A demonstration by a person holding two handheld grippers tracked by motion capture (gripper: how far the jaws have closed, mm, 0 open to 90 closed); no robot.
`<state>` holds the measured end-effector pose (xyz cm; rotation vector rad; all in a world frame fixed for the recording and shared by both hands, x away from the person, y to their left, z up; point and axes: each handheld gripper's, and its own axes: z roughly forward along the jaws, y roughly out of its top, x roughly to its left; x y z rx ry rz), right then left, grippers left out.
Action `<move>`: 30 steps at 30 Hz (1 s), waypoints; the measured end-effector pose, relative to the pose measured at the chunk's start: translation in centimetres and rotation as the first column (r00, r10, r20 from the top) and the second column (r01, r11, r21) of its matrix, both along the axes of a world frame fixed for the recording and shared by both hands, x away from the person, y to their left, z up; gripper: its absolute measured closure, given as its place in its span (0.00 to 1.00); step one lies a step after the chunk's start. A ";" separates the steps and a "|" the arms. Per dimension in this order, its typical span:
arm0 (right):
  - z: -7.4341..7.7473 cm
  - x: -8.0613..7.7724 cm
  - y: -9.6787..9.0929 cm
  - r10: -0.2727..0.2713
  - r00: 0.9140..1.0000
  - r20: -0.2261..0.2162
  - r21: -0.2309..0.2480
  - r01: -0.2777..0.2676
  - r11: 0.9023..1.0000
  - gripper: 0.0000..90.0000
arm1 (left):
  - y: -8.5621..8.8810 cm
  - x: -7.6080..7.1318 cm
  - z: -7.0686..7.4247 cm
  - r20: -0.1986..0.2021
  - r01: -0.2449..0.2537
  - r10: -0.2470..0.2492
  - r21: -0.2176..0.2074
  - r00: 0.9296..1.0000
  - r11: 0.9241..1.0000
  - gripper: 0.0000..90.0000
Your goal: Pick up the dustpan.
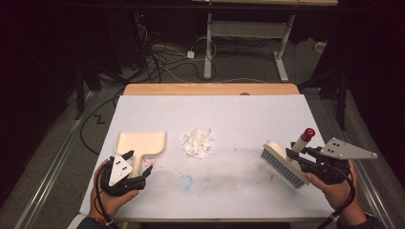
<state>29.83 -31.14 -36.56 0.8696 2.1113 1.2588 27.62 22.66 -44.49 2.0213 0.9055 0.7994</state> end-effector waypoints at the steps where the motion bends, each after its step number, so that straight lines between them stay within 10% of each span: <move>1: 0.0 0.1 0.0 0.001 1.000 0.000 0.002 -0.001 1.000 0.78 | 0.0 0.0 0.0 0.000 0.000 0.000 0.000 1.000 1.000 0.24; 11: -0.3 1.0 0.6 -0.005 1.000 0.007 -0.002 0.005 1.000 0.78 | -0.3 -1.0 -0.6 -0.073 -0.058 0.060 0.027 0.996 0.998 0.24; 30: -1.2 3.2 1.0 -0.056 0.998 0.029 -0.027 0.057 0.998 0.79 | 0.4 -0.3 -2.9 -0.233 -0.153 0.154 0.023 0.960 0.988 0.25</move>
